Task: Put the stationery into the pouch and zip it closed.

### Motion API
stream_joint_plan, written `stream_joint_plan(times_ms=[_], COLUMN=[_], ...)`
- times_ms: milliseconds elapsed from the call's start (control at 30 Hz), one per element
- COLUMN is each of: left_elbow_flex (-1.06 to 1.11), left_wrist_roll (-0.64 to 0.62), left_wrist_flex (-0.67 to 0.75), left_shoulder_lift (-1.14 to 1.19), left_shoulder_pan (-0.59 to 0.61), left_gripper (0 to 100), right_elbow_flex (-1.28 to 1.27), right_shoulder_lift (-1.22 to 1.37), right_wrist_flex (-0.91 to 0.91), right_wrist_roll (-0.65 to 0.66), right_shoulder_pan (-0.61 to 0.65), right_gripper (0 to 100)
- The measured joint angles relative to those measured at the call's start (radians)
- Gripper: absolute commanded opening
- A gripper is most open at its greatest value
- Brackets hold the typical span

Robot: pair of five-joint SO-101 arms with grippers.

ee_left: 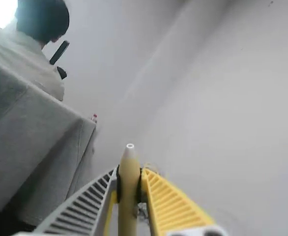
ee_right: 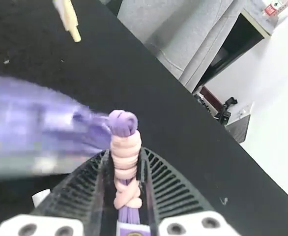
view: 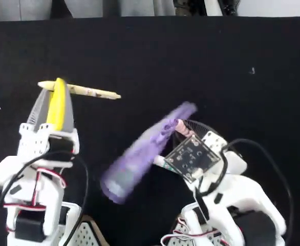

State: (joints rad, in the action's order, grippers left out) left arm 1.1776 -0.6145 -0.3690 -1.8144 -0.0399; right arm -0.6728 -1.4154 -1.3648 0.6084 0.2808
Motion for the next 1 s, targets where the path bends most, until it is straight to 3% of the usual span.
stream_joint_plan(times_ms=[133,433,1000], left_elbow_flex=[-0.044,-0.308,-0.496], left_wrist_roll=[-0.005,-0.005,-0.005], left_wrist_flex=[-0.018,-0.261,-0.511], left_shoulder_lift=[-0.012,-0.014,-0.015], left_shoulder_pan=[0.000,-0.003,-0.011], left_gripper=[3,3,3], right_elbow_flex=[-0.074,-0.126,-0.126], right_shoulder_lift=[0.000,0.014,0.364], right_wrist_flex=[0.069,0.212,0.511], right_wrist_roll=[0.000,-0.003,-0.077], right_shoulder_pan=[0.000,0.000,0.000], right_gripper=[1.1,1.1,1.1])
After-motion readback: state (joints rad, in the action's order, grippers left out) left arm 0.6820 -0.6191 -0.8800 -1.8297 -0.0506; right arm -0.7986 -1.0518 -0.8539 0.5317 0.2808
